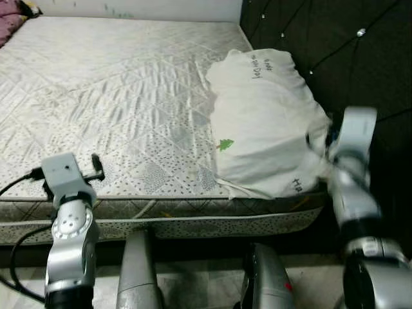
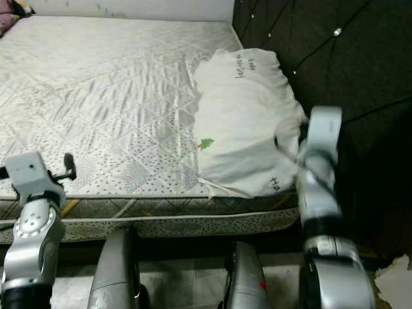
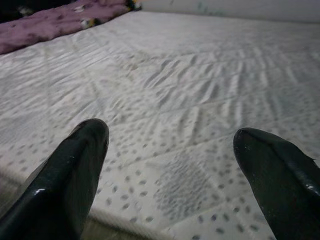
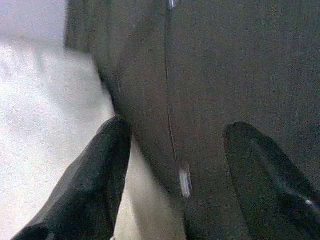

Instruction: Clean up the room

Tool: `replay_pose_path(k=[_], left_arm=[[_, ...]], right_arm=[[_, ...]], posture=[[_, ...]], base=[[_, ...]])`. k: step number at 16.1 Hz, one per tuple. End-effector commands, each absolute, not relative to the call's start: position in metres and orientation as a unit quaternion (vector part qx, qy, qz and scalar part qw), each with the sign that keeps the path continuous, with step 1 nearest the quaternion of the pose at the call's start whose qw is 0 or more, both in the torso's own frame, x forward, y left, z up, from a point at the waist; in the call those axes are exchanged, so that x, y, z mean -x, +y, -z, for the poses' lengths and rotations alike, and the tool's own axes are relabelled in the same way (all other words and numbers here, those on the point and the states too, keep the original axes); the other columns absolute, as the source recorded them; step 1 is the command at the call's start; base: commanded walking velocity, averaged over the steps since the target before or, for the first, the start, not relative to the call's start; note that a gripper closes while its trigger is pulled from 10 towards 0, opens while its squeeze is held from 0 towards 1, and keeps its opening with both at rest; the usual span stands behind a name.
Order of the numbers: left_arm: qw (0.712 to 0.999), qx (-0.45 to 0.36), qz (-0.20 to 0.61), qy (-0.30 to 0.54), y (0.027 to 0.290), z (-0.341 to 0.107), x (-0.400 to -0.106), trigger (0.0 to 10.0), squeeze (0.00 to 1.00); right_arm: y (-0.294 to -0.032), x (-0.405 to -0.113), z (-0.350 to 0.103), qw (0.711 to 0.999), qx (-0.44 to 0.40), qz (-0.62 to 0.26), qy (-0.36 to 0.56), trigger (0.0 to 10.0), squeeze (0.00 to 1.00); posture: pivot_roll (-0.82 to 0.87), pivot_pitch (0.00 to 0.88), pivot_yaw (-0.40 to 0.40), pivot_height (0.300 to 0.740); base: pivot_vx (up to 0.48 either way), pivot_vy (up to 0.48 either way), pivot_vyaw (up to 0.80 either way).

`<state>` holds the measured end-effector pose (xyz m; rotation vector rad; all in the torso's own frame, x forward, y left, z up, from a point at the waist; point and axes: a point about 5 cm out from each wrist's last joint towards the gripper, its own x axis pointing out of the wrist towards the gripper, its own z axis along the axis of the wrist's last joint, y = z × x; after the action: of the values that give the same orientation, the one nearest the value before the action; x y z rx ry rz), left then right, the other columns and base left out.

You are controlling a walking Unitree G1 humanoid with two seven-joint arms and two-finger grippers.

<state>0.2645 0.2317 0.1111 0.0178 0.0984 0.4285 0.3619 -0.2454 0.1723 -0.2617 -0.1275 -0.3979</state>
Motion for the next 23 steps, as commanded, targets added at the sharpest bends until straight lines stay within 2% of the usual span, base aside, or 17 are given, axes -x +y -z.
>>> replay_pose_path(k=[1,3,4,5,6,7,9,10,13,15,16,18,20,21,23], left_arm=[[0.974,-0.015,-0.222,0.047,0.233,-0.114,-0.262,10.0,0.0],[0.973,-0.019,-0.223,0.047,0.234,-0.116,-0.264,10.0,0.0],[0.973,-0.022,-0.224,0.047,0.234,-0.117,-0.265,10.0,0.0],[0.973,-0.022,-0.224,0.046,0.234,-0.118,-0.265,10.0,0.0],[0.973,-0.021,-0.223,0.046,0.233,-0.118,-0.265,10.0,0.0],[0.973,-0.02,-0.224,0.046,0.233,-0.119,-0.265,10.0,0.0],[0.972,-0.016,-0.227,0.051,0.233,-0.117,-0.263,10.0,0.0],[0.971,-0.015,-0.23,0.059,0.234,-0.114,-0.261,10.0,0.0],[0.971,-0.013,-0.229,0.07,0.232,-0.109,-0.261,10.0,0.0],[0.973,-0.013,-0.221,0.062,0.229,-0.114,-0.265,10.0,0.0],[0.973,-0.013,-0.223,0.051,0.23,-0.118,-0.267,10.0,0.0],[0.976,0.003,-0.219,0.01,0.228,-0.128,-0.267,10.0,0.0],[0.979,0.01,-0.201,-0.019,0.219,-0.136,-0.267,10.0,0.0],[0.981,0.014,-0.194,-0.025,0.215,-0.137,-0.268,10.0,0.0],[0.982,0.033,-0.184,-0.04,0.213,-0.142,-0.272,10.0,0.0]], right_arm=[[-0.229,-0.369,-0.195,0.967,0.14,0.179,-0.115,10.0,1.0],[-0.195,-0.38,-0.198,0.979,0.112,0.118,-0.122,10.0,1.0],[-0.181,-0.385,-0.189,0.986,0.091,0.099,-0.094,10.0,1.0],[-0.172,-0.389,-0.173,0.994,0.072,0.076,-0.044,10.0,1.0],[-0.163,-0.388,-0.137,0.995,0.014,0.062,0.072,10.0,1.0],[-0.16,-0.382,-0.114,0.987,-0.029,0.059,0.148,10.0,1.0],[-0.157,-0.37,-0.084,0.966,-0.08,0.059,0.237,10.0,1.0],[-0.158,-0.367,-0.079,0.962,-0.089,0.066,0.25,10.0,1.0],[-0.161,-0.378,-0.098,0.972,-0.074,0.061,0.214,10.0,1.0],[-0.173,-0.379,-0.102,0.973,-0.084,0.088,0.196,10.0,1.0],[-0.173,-0.382,-0.111,0.981,-0.087,0.08,0.153,10.0,1.0],[-0.157,-0.383,-0.133,0.997,-0.061,0.02,0.048,10.0,1.0],[-0.134,-0.371,-0.15,0.997,-0.023,-0.049,-0.054,10.0,1.0],[-0.125,-0.363,-0.156,0.993,-0.003,-0.072,-0.091,10.0,0.9],[-0.105,-0.355,-0.163,0.988,-0.018,-0.115,-0.105,10.0,0.0]], posture=[[0.06,0.0,-0.053,0.537],[0.07,0.0,-0.052,0.537],[0.08,0.0,-0.054,0.537],[0.09,0.0,-0.061,0.537],[0.09,0.0,-0.067,0.537],[0.09,0.0,-0.067,0.537],[0.11,0.0,-0.087,0.537],[0.11,0.0,-0.09,0.537],[0.1,0.0,-0.077,0.537],[0.09,0.0,-0.07,0.537],[0.09,0.0,-0.07,0.537],[0.08,0.0,-0.065,0.537],[0.07,0.0,-0.062,0.537],[0.07,0.0,-0.062,0.537],[0.07,0.0,-0.066,0.537]], base=[[0.0,0.0,0.0],[0.0,0.0,0.0],[0.0,0.0,0.0],[0.0,0.0,0.0],[0.0,0.0,0.0],[0.0,0.0,0.0],[0.0,0.0,0.0],[0.0,0.0,0.0],[0.0,0.0,0.0],[0.0,0.0,0.0],[0.0,0.0,0.0],[0.0,0.0,0.0],[0.0,0.0,0.0],[0.0,0.0,0.0],[0.0,0.0,0.0]])
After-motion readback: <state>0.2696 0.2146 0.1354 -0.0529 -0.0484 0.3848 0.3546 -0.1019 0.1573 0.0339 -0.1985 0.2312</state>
